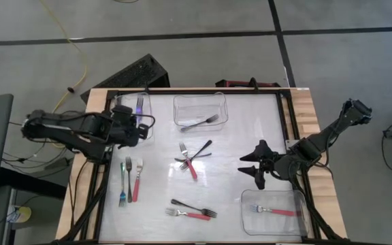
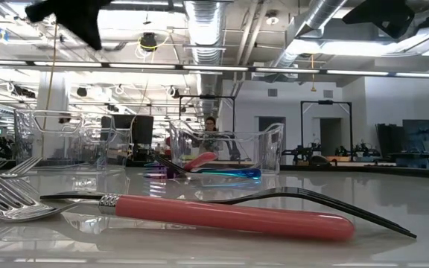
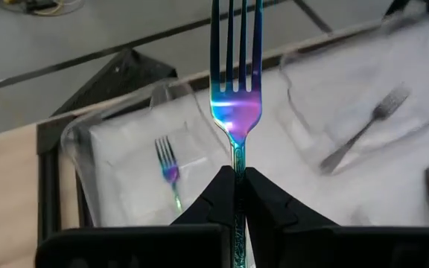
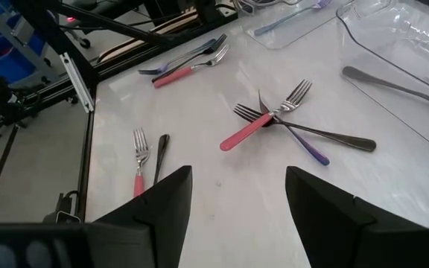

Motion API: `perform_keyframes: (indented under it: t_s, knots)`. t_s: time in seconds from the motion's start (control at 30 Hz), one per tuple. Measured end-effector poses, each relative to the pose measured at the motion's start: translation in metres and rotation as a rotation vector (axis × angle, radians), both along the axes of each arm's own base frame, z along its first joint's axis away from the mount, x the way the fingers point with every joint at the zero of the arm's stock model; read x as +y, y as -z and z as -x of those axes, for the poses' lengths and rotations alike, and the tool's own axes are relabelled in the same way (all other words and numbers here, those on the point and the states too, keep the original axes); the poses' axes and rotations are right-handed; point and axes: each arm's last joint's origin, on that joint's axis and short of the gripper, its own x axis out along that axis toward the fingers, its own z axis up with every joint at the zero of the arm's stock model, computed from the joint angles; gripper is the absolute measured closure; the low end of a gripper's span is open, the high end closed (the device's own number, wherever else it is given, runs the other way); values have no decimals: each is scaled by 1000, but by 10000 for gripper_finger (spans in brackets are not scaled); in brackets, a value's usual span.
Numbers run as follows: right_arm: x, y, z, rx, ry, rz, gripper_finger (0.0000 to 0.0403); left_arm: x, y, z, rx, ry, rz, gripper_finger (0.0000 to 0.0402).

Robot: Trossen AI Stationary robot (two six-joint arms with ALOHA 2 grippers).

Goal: Sort silverware by color (type)
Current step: Put the purple fork into the top left transparent bin

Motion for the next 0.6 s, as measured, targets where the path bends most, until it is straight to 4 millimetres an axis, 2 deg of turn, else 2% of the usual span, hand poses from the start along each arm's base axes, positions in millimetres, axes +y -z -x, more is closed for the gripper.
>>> perform_keyframes:
  t_s: [0.2, 0.37, 0.47, 0.6]
  knots:
    - [0, 0, 0, -4, 0, -3, 165, 2, 37, 13, -112, -60, 84, 401]
    - [-1, 0, 0, -6, 8, 15, 165, 11, 57, 21, -80, -113, 107, 401]
    - [-3, -1, -2, -9, 17, 27, 165, 22, 64, 24, -59, -189, 123, 401]
    - [-5, -1, -3, -14, 32, 26, 165, 44, 63, 24, -29, -251, 118, 401]
